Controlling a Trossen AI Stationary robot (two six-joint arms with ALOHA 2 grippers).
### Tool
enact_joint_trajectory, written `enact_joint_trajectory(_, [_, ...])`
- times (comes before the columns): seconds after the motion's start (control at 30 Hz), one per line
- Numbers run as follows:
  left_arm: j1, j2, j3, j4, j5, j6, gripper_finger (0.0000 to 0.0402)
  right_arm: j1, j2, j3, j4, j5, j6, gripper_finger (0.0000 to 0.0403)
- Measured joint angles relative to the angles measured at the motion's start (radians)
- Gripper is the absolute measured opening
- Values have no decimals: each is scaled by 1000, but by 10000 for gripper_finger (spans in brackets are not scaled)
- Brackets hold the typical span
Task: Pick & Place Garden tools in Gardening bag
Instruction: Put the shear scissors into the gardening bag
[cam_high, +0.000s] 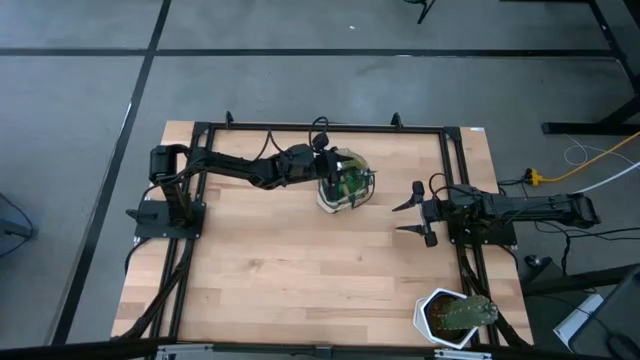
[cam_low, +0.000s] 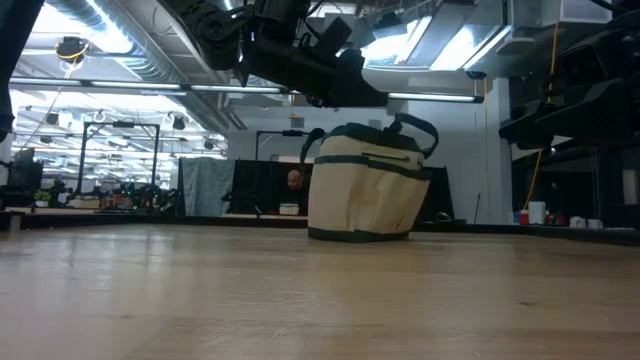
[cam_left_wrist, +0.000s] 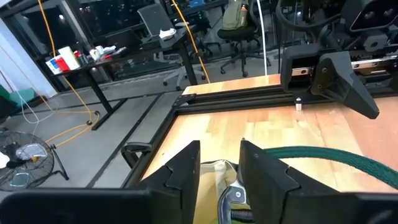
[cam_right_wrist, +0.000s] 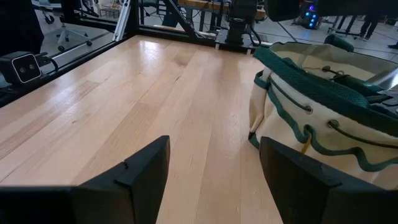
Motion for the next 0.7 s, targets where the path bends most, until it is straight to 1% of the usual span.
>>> enact_joint_trajectory(0.3, [0, 0, 0, 0, 2, -3, 135, 0, 0, 0, 0, 0, 0, 250])
enact_joint_trajectory(0.53, [-2, 0, 0, -3, 44, -23, 152, 0, 0, 0, 0, 0, 0, 250])
enact_joint_trajectory(0.7, [-1, 0, 0, -63, 58, -24, 157, 0, 0, 0, 0, 0, 0, 250])
